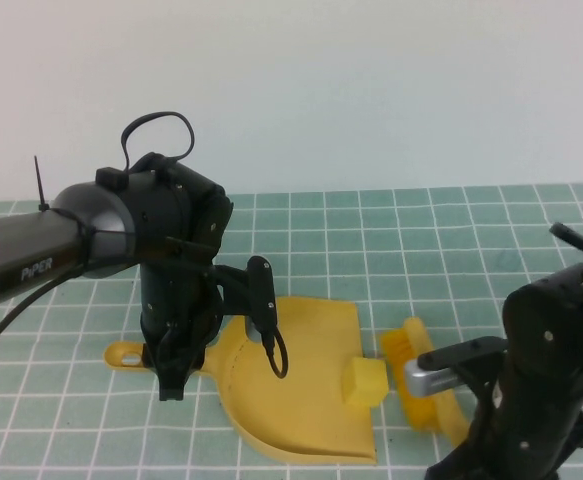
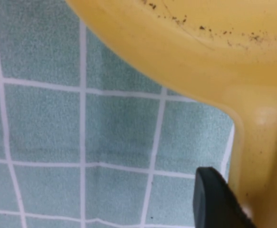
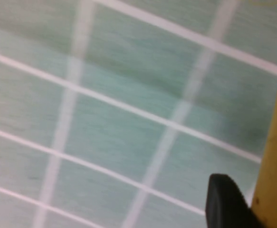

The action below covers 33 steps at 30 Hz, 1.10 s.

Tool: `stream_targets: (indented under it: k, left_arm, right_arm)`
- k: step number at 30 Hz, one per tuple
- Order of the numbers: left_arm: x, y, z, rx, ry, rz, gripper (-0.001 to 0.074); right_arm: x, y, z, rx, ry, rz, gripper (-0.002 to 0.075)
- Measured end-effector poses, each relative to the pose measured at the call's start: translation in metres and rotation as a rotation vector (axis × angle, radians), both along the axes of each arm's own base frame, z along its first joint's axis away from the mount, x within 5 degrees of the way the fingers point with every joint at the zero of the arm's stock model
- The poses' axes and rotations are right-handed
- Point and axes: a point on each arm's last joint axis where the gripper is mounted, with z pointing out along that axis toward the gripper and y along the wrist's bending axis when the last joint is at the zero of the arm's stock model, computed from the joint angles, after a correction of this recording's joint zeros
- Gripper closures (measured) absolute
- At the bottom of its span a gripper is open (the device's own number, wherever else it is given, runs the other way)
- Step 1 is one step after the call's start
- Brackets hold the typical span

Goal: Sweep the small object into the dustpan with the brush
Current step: Sweep the small ball

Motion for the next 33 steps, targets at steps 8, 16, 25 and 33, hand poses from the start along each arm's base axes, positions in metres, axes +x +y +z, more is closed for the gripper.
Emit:
stream_targets:
  k: [8, 16, 25, 33]
  left_arm:
    - [0.002, -0.002, 0.000, -0.018, -0.018, -0.002, 0.0735]
    - [0.001, -0.003, 0.000, -0.032, -0.012, 0.005, 0.0735]
    - [0.001, -0.003, 0.000, -0.029, -0.017, 0.008, 0.0665]
    - [0.006, 0.003, 0.002, 0.022, -0.075, 0.077, 0.0280]
  right_arm:
    - [-0.010, 0.025, 0.001, 0.111, 0.017, -0.014, 0.0560]
    - [0.001, 0.052, 0.025, 0.228, -0.031, -0.016, 0.0560]
    - [0.014, 0.065, 0.045, 0.282, -0.079, -0.007, 0.0560]
    - [0.018, 0.060, 0.044, 0.221, -0.114, -0.018, 0.0560]
